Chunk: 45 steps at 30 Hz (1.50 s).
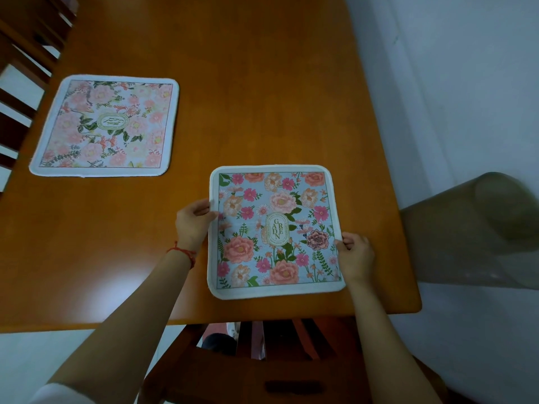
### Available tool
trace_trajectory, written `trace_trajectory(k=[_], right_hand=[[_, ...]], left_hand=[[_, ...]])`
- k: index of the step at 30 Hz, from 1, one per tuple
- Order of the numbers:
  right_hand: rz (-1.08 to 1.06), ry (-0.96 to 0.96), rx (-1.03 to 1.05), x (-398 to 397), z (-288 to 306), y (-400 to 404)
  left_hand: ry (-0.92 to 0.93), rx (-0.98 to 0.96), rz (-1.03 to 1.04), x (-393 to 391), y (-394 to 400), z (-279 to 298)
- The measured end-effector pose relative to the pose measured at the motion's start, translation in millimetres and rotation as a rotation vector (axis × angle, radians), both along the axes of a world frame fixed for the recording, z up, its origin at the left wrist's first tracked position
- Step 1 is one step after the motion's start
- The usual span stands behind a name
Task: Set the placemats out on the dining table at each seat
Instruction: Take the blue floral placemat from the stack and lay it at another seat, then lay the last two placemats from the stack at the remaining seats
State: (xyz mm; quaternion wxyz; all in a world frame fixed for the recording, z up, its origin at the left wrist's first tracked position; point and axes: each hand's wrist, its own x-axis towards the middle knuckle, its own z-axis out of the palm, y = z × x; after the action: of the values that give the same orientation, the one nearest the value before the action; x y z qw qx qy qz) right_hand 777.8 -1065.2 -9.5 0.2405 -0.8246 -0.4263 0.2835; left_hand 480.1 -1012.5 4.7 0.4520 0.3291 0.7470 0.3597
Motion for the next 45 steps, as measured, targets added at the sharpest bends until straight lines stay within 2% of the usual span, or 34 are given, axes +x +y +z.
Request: trace_trajectory(k=[8,18,29,32,45], right_hand=[[-0.027,0.044,0.014,-13,9,-14],[-0.006,0.069,-0.006,-39,33,-34],[0.282,0.065,0.015,-69,56,-48],[0.386,0.029,0.032,-79,62,-57],[0.798,-0.089,0.140,-170,85,-81]], left_hand=[[0.069,0.011,-0.035,0,-22,5],[0.181,0.043,-0.218,-3,-53,18],[0.493,0.089,-0.457,-8,-101,47],[0.564,0.072,-0.460,-17,-123,52],[0.827,0.212,-0.317,-90,-214,59]])
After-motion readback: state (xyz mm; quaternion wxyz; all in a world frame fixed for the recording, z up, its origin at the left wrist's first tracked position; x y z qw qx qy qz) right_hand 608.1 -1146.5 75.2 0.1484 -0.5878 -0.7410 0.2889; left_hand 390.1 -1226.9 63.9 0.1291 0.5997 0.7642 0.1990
